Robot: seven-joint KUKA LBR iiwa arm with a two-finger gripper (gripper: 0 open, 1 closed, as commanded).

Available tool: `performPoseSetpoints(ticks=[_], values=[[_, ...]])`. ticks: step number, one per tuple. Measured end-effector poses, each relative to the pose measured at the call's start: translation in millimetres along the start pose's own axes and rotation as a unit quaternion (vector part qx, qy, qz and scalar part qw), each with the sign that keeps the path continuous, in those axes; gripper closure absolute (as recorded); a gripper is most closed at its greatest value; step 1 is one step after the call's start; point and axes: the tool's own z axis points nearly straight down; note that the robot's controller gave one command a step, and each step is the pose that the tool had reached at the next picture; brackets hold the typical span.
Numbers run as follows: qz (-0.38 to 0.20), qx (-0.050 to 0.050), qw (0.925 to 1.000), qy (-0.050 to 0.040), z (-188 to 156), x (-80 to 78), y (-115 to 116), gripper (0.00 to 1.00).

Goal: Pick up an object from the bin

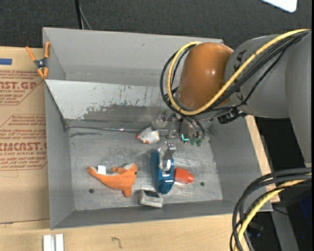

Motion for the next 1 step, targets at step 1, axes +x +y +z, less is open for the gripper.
performPoseSetpoints(ticks=[1], values=[[0.0, 0.0, 1.0, -0.0035, -4.6, -1.6, -0.1, 0.0]])
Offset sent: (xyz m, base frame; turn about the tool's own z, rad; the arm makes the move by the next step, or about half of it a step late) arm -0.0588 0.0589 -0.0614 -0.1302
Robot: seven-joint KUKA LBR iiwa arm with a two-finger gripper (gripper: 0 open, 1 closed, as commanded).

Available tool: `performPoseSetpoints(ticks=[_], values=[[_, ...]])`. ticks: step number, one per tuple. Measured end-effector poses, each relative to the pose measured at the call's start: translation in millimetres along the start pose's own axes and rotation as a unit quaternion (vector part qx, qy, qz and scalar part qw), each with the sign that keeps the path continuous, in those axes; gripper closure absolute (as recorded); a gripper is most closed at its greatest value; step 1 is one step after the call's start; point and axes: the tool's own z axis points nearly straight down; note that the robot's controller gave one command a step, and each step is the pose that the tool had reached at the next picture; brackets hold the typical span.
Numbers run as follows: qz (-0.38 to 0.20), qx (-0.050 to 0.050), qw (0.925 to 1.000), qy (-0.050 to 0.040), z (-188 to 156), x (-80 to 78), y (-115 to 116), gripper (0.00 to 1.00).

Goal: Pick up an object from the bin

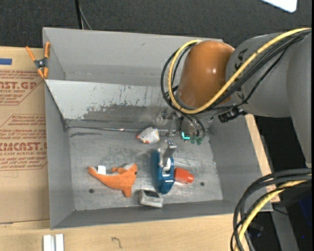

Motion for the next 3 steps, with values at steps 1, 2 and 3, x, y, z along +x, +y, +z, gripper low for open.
performPoseSetpoints(ticks=[1, 2, 3], values=[[-0.026, 0.001, 0.9997, -0.0035, 26, 23.4, 22, 0.0], [-0.087, 0.0, 0.9962, 0.0023, 44, 30.7, 50, 0.0], [-0.117, -0.001, 0.9932, 0.0015, 81, 65.3, 97, 1.0]])
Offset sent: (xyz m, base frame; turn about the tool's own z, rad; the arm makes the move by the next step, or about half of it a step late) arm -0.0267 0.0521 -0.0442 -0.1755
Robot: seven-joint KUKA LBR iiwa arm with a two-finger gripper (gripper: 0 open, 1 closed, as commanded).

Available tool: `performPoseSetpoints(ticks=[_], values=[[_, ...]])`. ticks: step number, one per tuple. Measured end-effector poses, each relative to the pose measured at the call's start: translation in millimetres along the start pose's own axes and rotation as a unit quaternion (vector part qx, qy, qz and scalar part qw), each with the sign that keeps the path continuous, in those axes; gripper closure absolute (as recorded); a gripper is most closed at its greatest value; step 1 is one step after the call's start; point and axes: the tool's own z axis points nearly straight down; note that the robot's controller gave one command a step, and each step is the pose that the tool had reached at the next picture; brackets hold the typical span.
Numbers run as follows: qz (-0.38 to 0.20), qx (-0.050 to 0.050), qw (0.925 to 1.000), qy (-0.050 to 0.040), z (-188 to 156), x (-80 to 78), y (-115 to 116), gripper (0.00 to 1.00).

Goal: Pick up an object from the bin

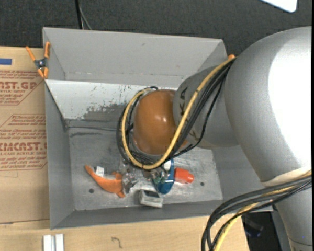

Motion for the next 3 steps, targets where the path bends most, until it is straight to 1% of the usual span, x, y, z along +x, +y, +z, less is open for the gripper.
performPoseSetpoints(ticks=[1, 2, 3], values=[[0.0, 0.0, 1.0, 0.0, 0, 0.0, 0, 1.0], [0.034, 0.001, 0.9994, -0.0016, -115, -0.9, 21, 1.0], [0.034, 0.001, 0.9994, -0.0016, -115, -0.9, 21, 1.0]])
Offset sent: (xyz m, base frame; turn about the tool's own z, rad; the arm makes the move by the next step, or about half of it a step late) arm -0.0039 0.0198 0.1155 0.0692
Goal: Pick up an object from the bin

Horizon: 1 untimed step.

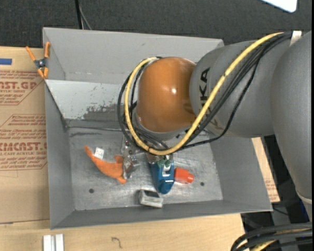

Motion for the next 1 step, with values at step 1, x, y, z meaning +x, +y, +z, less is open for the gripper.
performPoseSetpoints(ticks=[1], values=[[-0.019, 0.001, 0.9998, 0.0027, -46.8, -17.0, -0.5, 1.0]])
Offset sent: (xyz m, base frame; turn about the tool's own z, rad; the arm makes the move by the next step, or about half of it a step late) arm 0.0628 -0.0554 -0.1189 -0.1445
